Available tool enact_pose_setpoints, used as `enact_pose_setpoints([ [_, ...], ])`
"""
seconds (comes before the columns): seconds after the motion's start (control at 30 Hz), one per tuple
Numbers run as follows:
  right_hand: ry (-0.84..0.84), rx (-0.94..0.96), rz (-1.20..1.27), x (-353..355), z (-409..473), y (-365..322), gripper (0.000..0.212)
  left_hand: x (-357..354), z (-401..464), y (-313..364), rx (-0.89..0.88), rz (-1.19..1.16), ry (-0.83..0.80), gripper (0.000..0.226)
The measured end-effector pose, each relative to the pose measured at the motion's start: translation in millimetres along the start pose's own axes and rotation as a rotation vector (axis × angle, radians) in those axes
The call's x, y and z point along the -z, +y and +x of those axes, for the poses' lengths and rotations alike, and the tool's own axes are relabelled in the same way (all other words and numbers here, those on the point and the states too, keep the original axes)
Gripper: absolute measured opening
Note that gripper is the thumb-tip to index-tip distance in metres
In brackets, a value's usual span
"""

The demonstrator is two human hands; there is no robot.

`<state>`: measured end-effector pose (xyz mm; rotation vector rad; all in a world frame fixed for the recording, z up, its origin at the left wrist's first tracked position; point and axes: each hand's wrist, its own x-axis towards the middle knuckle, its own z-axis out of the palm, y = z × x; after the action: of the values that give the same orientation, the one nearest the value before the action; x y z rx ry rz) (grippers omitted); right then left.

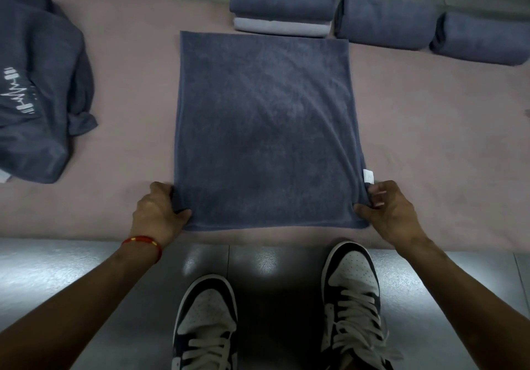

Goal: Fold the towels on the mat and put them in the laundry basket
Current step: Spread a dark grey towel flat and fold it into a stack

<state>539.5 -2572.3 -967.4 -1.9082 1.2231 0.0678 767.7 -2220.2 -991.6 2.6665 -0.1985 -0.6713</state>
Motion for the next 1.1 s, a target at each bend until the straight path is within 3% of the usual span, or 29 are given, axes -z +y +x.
enact_pose_setpoints([
  [0.13, -0.200, 0.081, 0.104, 16, 4, 3, 0.038, 14, 22, 0, 0.040, 0.079, -0.161, 0.055],
  [0.3, -0.342, 0.149, 0.288, 38, 9, 2, 0.017, 15, 15, 2, 0.021, 0.014, -0.173, 0.053],
  [0.43, -0.428, 0.065, 0.483, 42, 15, 9, 0.040, 19, -3, 7, -0.019, -0.077, -0.166, 0.018],
  [0.5, -0.437, 0.026, 0.565, 44, 16, 10, 0.028, 22, -9, 3, -0.012, -0.221, -0.113, 0.014],
  [0.57, -0.442, -0.007, 0.567, 46, 13, 13, 0.026, 26, -16, -8, 0.090, -0.540, -0.179, 0.011],
  [0.63, -0.473, -0.013, 0.447, 49, 9, 22, 0.034, 30, -24, -24, 0.133, -0.743, -0.293, 0.032],
  [0.7, -0.508, 0.000, 0.297, 50, 5, 32, 0.043, 35, -32, -38, 0.084, -0.748, -0.326, 0.043],
  [0.8, -0.502, 0.010, 0.365, 51, 1, 32, 0.026, 48, -37, -42, -0.075, -0.733, -0.403, 0.054],
  [0.9, -0.579, 0.043, 0.459, 60, 2, 18, 0.047, 67, -25, -39, -0.174, -0.717, -0.536, 0.049],
  [1.0, -0.648, 0.141, 0.439, 71, 10, 0, 0.056, 86, -5, -33, -0.184, -0.731, -0.720, 0.062],
  [1.07, -0.567, 0.195, 0.364, 73, 16, -10, 0.072, 96, 8, -23, -0.241, -0.630, -0.642, 0.049],
  [1.1, -0.495, 0.224, 0.333, 73, 19, -16, 0.070, 99, 13, -16, -0.276, -0.575, -0.556, 0.040],
])
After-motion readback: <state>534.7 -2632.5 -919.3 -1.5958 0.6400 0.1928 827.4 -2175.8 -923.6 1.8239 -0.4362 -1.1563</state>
